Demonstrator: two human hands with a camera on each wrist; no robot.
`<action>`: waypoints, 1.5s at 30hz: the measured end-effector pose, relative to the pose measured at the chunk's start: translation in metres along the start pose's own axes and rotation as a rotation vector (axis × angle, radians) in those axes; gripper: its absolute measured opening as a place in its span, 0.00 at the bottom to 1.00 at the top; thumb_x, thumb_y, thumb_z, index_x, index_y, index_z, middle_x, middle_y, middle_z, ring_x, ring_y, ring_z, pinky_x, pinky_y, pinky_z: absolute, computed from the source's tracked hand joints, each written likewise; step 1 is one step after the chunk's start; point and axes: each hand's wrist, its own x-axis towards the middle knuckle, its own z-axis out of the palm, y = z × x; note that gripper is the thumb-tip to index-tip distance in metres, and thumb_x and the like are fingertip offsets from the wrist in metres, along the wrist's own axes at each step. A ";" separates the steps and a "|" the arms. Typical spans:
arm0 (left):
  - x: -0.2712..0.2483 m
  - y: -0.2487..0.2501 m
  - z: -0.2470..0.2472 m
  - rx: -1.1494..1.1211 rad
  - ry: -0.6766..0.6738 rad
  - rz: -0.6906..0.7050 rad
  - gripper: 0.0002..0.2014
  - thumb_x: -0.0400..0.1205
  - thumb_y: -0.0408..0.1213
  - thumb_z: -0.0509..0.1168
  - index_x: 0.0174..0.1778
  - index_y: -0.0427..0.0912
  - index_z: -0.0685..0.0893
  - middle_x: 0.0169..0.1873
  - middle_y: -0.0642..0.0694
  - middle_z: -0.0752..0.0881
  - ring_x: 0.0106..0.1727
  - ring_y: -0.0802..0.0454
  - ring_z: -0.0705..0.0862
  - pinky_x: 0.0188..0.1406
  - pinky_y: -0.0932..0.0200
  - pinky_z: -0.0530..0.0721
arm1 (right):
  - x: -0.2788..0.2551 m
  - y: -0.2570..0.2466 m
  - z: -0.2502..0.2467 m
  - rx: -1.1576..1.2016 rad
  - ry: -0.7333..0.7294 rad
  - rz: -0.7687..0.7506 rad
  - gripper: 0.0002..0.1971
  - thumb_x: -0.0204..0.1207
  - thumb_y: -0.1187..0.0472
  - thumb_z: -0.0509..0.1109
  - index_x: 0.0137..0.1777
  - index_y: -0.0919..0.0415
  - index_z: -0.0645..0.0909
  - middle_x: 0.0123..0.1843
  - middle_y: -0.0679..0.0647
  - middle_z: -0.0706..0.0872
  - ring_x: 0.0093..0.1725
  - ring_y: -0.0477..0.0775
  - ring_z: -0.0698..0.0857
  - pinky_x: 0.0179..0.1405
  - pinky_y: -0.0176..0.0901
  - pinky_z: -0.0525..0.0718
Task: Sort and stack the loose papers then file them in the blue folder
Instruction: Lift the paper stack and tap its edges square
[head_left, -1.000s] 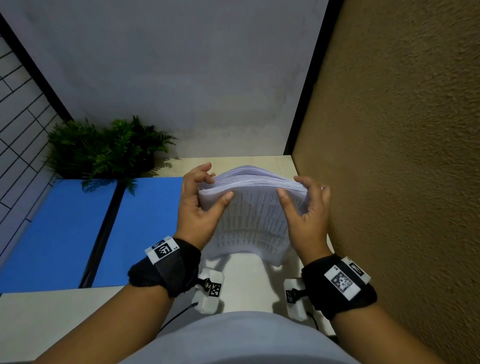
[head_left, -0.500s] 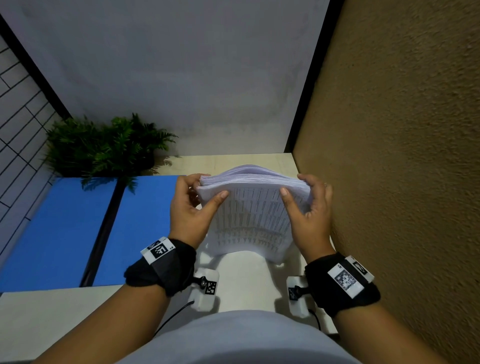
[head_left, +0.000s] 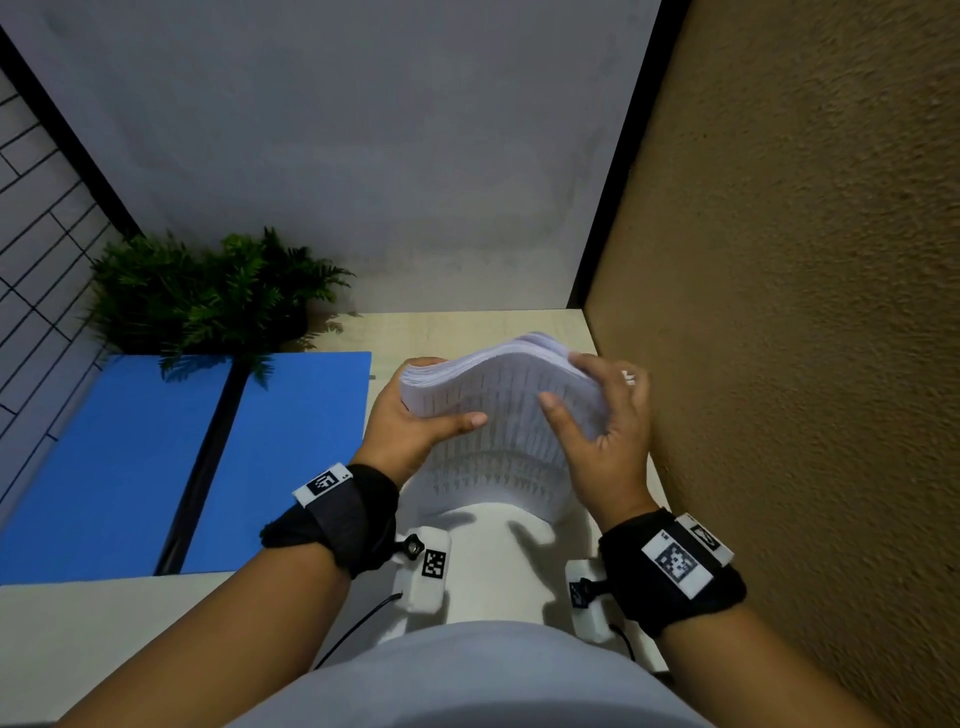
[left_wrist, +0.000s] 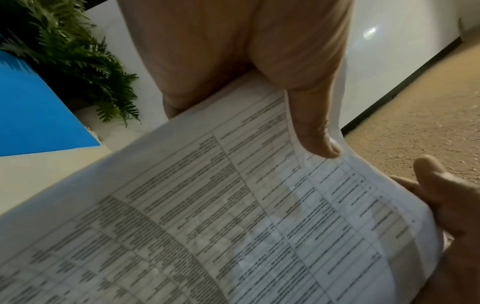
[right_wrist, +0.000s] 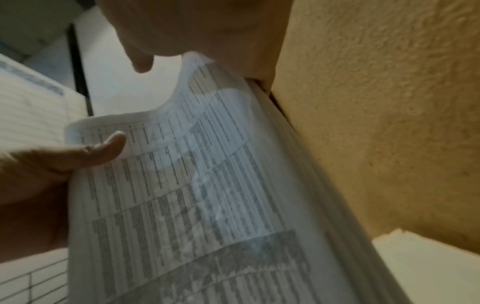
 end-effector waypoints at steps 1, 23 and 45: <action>0.001 0.000 0.001 -0.010 -0.007 -0.011 0.38 0.58 0.40 0.87 0.65 0.41 0.83 0.59 0.44 0.90 0.62 0.47 0.88 0.59 0.46 0.89 | 0.001 0.000 0.000 -0.012 -0.012 -0.011 0.22 0.73 0.41 0.71 0.66 0.45 0.78 0.62 0.48 0.69 0.61 0.34 0.74 0.53 0.28 0.83; 0.002 -0.003 -0.003 -0.061 0.025 -0.100 0.21 0.68 0.40 0.82 0.56 0.49 0.87 0.53 0.45 0.91 0.59 0.47 0.88 0.59 0.48 0.85 | 0.015 0.008 -0.003 0.441 -0.079 0.534 0.17 0.68 0.67 0.81 0.51 0.49 0.83 0.52 0.54 0.89 0.59 0.60 0.87 0.61 0.62 0.86; -0.014 -0.003 0.000 -0.112 0.047 0.010 0.48 0.55 0.48 0.85 0.72 0.58 0.72 0.66 0.52 0.83 0.67 0.55 0.83 0.59 0.53 0.87 | -0.002 -0.007 0.007 0.399 -0.097 0.422 0.42 0.62 0.37 0.79 0.75 0.45 0.67 0.66 0.46 0.82 0.65 0.45 0.84 0.63 0.53 0.87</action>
